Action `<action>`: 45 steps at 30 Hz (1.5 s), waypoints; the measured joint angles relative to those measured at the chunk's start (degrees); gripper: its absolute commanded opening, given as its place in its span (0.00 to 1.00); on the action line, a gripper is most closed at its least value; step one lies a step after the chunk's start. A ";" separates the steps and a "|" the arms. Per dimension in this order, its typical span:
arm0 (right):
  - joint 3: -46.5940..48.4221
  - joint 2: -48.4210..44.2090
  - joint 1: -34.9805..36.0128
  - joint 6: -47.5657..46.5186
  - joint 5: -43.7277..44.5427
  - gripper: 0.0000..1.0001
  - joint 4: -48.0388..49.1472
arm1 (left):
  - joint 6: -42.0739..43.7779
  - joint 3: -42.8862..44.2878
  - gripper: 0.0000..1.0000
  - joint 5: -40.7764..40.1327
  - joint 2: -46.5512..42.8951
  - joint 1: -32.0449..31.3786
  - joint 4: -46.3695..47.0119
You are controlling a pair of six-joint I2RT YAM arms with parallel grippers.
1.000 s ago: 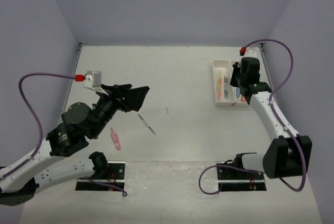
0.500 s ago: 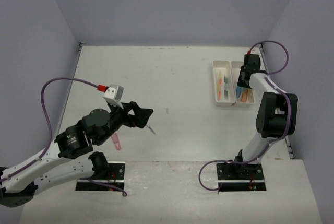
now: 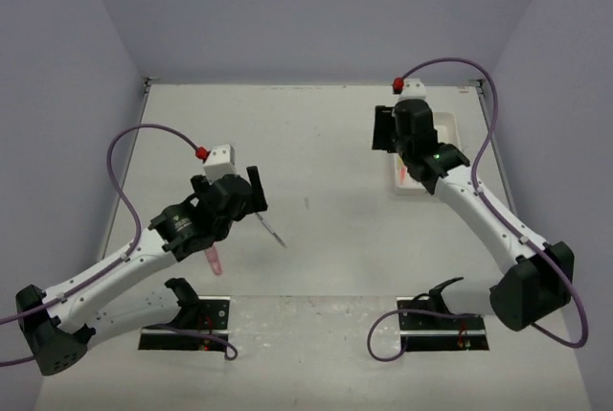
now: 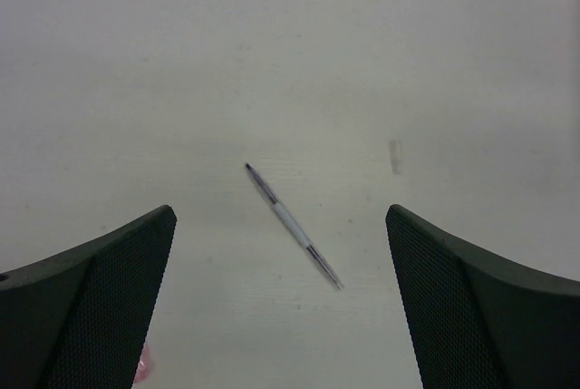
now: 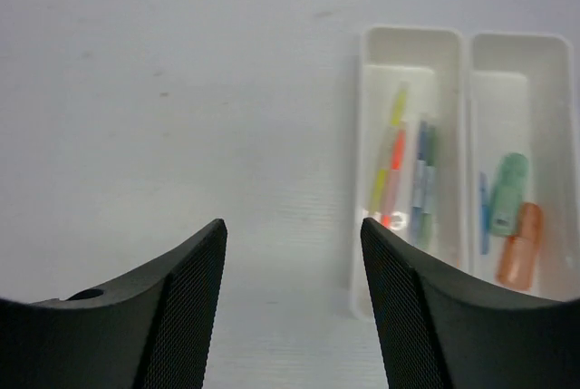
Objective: Sort the stationery into containers
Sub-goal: Place the pen in the storage box, then pick up the pen from the center of the board.
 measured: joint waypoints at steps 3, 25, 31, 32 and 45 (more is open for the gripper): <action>-2.93 -5.76 8.25 3.92 -1.42 0.63 1.74 | -0.93 0.00 1.00 0.58 2.38 7.81 -0.41; 21.53 38.79 42.58 12.18 -6.34 0.43 -9.91 | -5.22 0.22 1.00 10.16 -7.26 28.01 0.06; 26.23 45.56 42.72 12.14 -7.18 0.39 -13.22 | -2.90 0.24 1.00 11.73 -9.97 28.01 0.06; 27.07 46.46 42.75 12.14 -7.38 0.33 -13.60 | -2.61 0.24 1.00 11.86 -10.33 28.01 0.06; 30.74 48.94 43.15 12.18 -7.26 0.00 -14.47 | -0.17 -0.02 1.00 12.86 -9.21 28.01 0.19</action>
